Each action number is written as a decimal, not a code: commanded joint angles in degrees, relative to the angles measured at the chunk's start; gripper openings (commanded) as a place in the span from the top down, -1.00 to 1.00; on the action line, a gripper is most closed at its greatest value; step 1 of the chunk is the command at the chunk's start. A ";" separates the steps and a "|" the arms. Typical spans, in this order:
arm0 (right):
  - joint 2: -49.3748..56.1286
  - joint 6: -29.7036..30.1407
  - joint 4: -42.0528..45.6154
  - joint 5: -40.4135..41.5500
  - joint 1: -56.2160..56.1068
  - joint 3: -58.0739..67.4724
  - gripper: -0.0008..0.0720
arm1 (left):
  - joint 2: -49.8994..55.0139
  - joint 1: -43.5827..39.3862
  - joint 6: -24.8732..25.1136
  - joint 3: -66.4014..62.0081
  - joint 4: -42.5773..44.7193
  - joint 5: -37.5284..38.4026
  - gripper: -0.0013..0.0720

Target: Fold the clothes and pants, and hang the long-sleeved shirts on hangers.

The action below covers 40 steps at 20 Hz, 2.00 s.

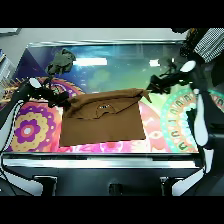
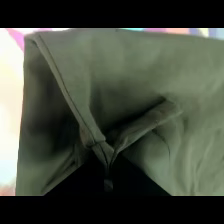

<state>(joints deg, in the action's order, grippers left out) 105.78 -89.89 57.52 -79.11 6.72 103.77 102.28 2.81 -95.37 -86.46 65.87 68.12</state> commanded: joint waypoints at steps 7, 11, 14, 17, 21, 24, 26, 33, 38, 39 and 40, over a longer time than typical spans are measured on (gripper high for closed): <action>-24.24 10.71 -3.65 2.27 11.17 -44.89 -0.18 | 0.44 2.49 1.11 -2.45 -0.09 7.41 0.91; -30.95 16.11 -12.90 9.44 11.17 -64.41 -0.18 | 0.44 2.47 1.11 -2.45 -0.09 7.56 0.91; -31.61 20.37 -17.62 10.54 11.17 -70.27 -0.19 | 0.44 2.47 1.11 -2.45 -0.09 7.56 0.91; -31.61 21.14 -18.82 13.46 10.95 -71.65 -0.19 | 0.44 2.47 1.09 -2.45 -0.09 7.78 0.91; -31.61 19.52 -19.54 19.54 1.68 -71.63 -0.20 | 0.44 2.47 1.11 -2.45 -0.09 7.96 0.91; -31.61 15.26 -18.71 24.39 -4.24 -71.63 -0.15 | 0.44 2.54 1.11 -2.45 -0.07 7.98 0.91; -31.61 14.73 -18.93 24.72 -5.25 -71.58 0.05 | 0.44 2.54 1.11 -2.45 -0.09 8.02 0.91; -32.28 -0.66 1.53 20.04 0.81 -46.58 0.89 | -0.44 4.66 1.14 -2.47 -0.09 12.55 0.91; -19.76 -6.12 14.47 13.97 9.90 -16.17 0.89 | -0.66 3.41 1.09 -2.45 -0.11 14.82 0.91; -16.57 -6.80 13.92 12.81 10.03 -12.66 0.89 | -0.66 2.82 1.07 -2.45 -0.11 14.80 0.91; -13.57 -6.78 12.48 12.44 9.60 -10.58 0.89 | -0.61 2.05 1.07 -2.45 -0.09 14.56 0.91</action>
<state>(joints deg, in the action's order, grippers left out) 84.79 -93.73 66.72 -63.46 14.46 81.80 101.71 6.11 -94.28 -88.86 65.43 82.06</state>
